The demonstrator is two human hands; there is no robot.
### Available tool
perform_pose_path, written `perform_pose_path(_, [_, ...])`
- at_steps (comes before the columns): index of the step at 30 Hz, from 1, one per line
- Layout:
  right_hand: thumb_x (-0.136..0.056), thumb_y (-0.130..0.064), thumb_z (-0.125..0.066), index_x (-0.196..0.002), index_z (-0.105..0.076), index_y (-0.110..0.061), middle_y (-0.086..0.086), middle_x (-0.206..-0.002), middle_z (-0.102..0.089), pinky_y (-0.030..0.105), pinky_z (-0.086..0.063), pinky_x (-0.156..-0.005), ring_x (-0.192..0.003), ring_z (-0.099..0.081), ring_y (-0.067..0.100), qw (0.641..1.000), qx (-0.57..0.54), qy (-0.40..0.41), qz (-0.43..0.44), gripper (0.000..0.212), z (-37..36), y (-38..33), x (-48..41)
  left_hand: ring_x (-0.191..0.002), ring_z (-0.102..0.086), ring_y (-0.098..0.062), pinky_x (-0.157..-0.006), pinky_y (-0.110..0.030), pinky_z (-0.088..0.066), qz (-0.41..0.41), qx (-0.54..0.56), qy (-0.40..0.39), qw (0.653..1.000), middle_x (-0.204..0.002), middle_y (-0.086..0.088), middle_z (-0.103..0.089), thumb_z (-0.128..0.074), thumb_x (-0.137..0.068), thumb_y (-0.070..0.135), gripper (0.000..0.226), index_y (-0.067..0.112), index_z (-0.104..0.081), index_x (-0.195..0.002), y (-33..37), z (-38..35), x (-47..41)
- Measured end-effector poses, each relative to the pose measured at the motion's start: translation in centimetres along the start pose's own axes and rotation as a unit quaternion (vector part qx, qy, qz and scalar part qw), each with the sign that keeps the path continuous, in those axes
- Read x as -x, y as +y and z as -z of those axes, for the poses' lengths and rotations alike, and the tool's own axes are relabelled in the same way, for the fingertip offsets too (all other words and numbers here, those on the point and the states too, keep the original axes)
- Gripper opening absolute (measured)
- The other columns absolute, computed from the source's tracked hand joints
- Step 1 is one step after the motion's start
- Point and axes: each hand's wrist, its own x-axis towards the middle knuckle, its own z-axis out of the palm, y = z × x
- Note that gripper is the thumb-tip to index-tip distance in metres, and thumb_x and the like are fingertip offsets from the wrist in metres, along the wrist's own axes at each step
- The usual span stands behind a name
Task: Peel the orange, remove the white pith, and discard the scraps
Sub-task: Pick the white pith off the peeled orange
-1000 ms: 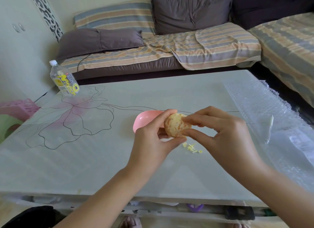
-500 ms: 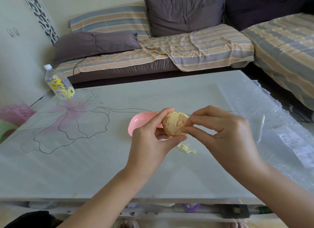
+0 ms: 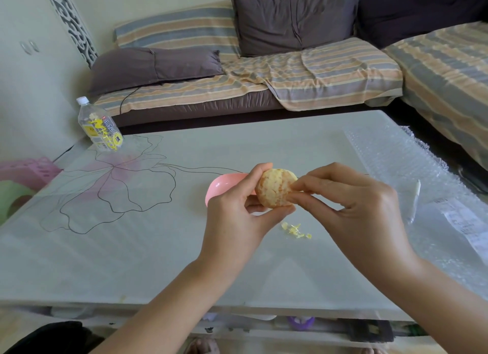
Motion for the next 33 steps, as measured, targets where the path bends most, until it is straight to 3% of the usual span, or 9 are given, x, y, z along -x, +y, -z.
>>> perform_pose_path(9, [-0.08,-0.018,-0.069,-0.08,-0.075,-0.013,-0.005,-0.079,-0.065,0.01,-0.041,-0.061,-0.07,-0.057,0.009,1.0,0.015,-0.014,0.023,0.007,-0.69,-0.2,-0.23,-0.075,-0.07,-0.008,-0.069,-0.006,-0.048,0.009,0.002,0.01,1.0,-0.088,-0.002,-0.072,-0.087,-0.063,0.015,0.061,0.052,-0.056,-0.099,-0.02,0.51,0.03])
perform_pose_path(18, [-0.083,-0.017,-0.065,-0.081,-0.072,-0.01,-0.002,-0.08,-0.064,0.008,-0.039,-0.062,-0.069,-0.055,0.009,0.998,0.04,-0.027,0.046,0.01,-0.95,-0.24,-0.33,-0.072,-0.07,-0.007,-0.067,-0.007,-0.049,0.017,0.015,0.011,1.0,-0.087,-0.004,-0.071,-0.087,-0.063,0.015,0.057,0.052,-0.057,-0.094,0.29,0.76,0.08])
perform_pose_path(27, [-0.091,-0.021,-0.051,-0.084,-0.06,-0.007,0.001,-0.083,-0.057,0.019,-0.042,-0.064,-0.069,-0.054,0.016,0.996,0.046,-0.046,0.067,0.018,-1.05,0.13,-0.32,-0.068,-0.071,-0.009,-0.068,-0.014,-0.052,0.057,0.077,0.001,0.995,-0.089,-0.006,-0.072,-0.086,-0.064,0.011,0.047,0.038,-0.065,-0.097,0.68,0.61,0.12])
perform_pose_path(33, [-0.089,-0.024,-0.06,-0.09,-0.061,-0.012,-0.009,-0.086,-0.053,0.004,-0.037,-0.072,-0.082,-0.049,-0.006,0.998,0.017,-0.044,0.033,0.012,-0.51,0.02,-0.4,-0.074,-0.072,-0.016,-0.072,-0.022,-0.056,0.075,0.094,-0.017,0.993,-0.092,-0.001,-0.072,-0.085,-0.065,0.011,0.045,0.031,-0.067,-0.101,0.44,0.66,0.27])
